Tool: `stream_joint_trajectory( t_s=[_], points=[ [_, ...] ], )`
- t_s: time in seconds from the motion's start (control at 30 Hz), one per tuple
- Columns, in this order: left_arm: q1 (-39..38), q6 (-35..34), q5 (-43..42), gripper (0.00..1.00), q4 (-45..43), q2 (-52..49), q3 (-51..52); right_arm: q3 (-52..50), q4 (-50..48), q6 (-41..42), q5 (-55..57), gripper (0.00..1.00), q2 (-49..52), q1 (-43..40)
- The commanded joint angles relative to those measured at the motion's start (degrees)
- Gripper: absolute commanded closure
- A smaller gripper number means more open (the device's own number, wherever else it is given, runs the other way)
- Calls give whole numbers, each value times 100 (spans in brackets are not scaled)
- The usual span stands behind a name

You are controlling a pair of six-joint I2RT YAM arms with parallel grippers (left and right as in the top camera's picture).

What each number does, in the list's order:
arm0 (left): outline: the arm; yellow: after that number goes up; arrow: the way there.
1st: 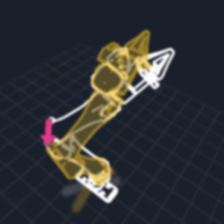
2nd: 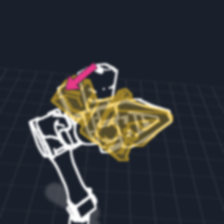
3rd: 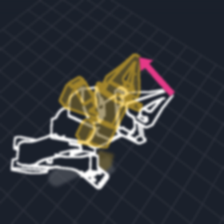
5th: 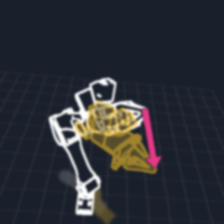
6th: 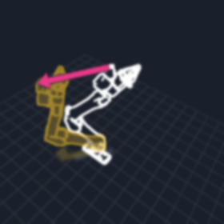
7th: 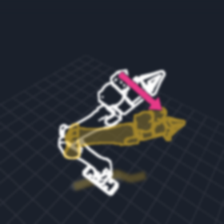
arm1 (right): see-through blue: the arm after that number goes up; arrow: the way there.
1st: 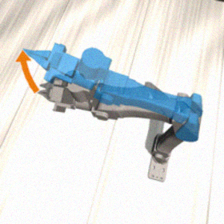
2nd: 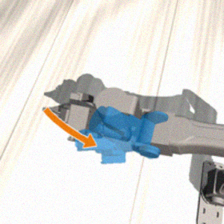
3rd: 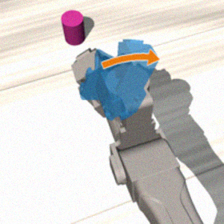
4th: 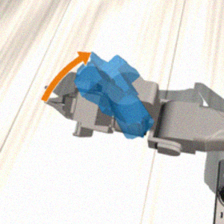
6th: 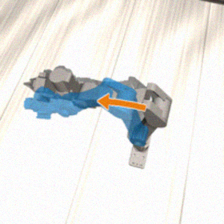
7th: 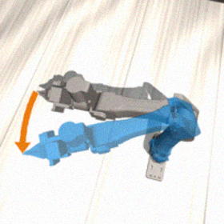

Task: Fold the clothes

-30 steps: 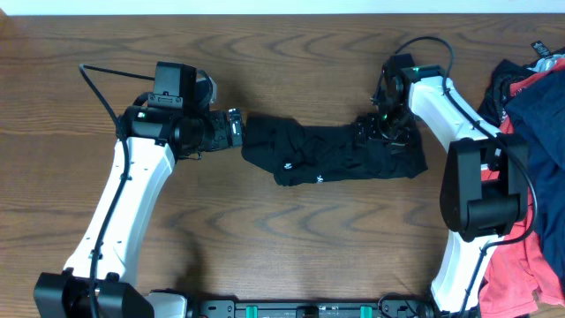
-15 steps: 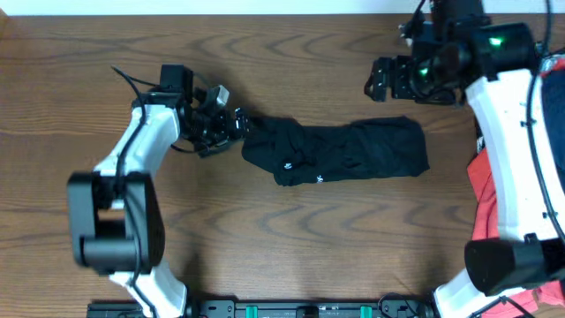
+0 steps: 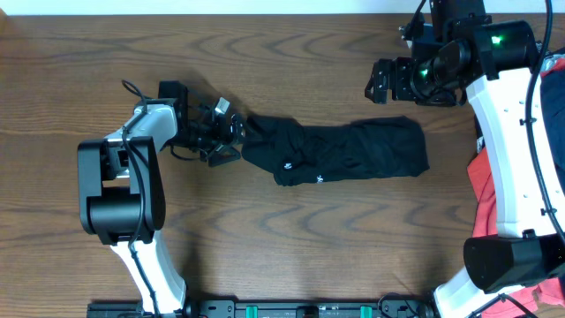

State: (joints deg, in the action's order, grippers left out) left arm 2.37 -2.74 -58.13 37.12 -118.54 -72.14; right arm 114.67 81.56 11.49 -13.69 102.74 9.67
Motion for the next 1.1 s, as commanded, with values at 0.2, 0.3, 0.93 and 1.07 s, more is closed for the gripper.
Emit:
stream_joint_trajectory(
  t_s=[0.2,0.3,0.93,1.07],
  points=[
    [-26,144,-662,2,-546,-170,-17,7,13,-83,-24,1,35,52],
    [-116,-13,-704,11,-769,-173,-17,7,17,-81,-24,1,35,52],
    [-774,-704,-682,47,-1266,-798,-17,0,164,-68,50,1,35,52],
    [-776,-726,-697,33,-1261,-901,-17,0,168,-66,105,1,35,52]
  ],
)
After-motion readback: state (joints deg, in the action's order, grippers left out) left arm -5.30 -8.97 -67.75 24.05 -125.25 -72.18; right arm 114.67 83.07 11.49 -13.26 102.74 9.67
